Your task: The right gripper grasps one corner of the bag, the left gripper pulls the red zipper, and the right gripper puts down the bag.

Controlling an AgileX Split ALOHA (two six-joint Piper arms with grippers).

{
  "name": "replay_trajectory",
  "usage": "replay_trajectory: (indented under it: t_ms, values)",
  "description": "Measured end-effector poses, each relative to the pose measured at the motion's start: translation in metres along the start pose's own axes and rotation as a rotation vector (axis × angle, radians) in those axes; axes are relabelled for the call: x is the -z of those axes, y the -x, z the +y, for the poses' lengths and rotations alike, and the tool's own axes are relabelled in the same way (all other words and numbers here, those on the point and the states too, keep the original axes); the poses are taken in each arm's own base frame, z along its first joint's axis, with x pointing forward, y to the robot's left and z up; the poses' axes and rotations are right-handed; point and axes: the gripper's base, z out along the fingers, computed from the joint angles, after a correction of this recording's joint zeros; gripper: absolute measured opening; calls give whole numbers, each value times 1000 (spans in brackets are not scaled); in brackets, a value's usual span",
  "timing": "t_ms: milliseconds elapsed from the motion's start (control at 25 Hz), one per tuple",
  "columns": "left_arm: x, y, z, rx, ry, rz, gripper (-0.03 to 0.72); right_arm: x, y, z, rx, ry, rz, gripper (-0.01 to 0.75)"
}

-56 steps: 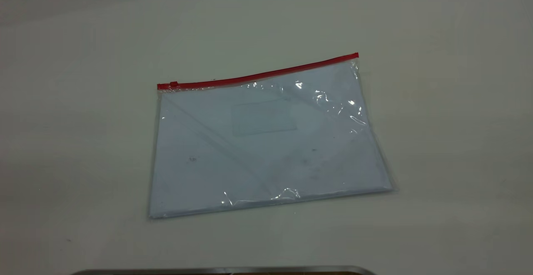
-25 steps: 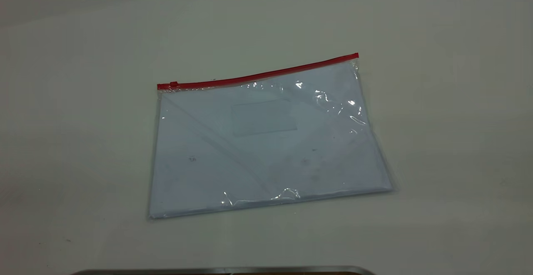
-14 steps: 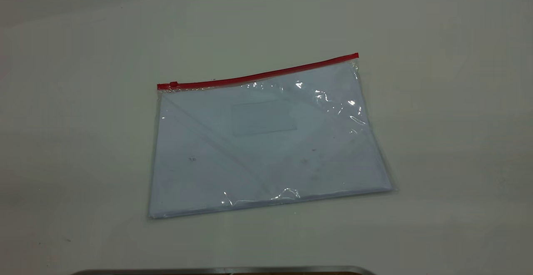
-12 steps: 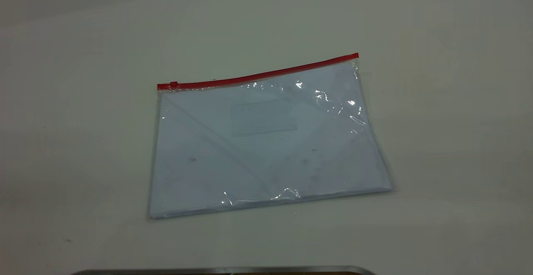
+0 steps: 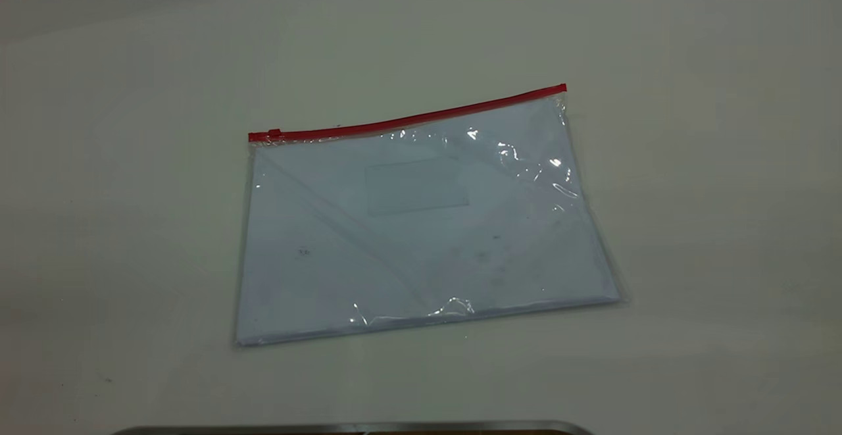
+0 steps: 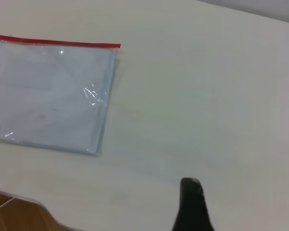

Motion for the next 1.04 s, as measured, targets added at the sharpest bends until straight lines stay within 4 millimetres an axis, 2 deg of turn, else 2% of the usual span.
replay_trajectory:
  t_ms: [1040]
  values:
    - [0, 0, 0, 0, -1, 0, 464, 0, -1, -3, -33, -32, 5, 584]
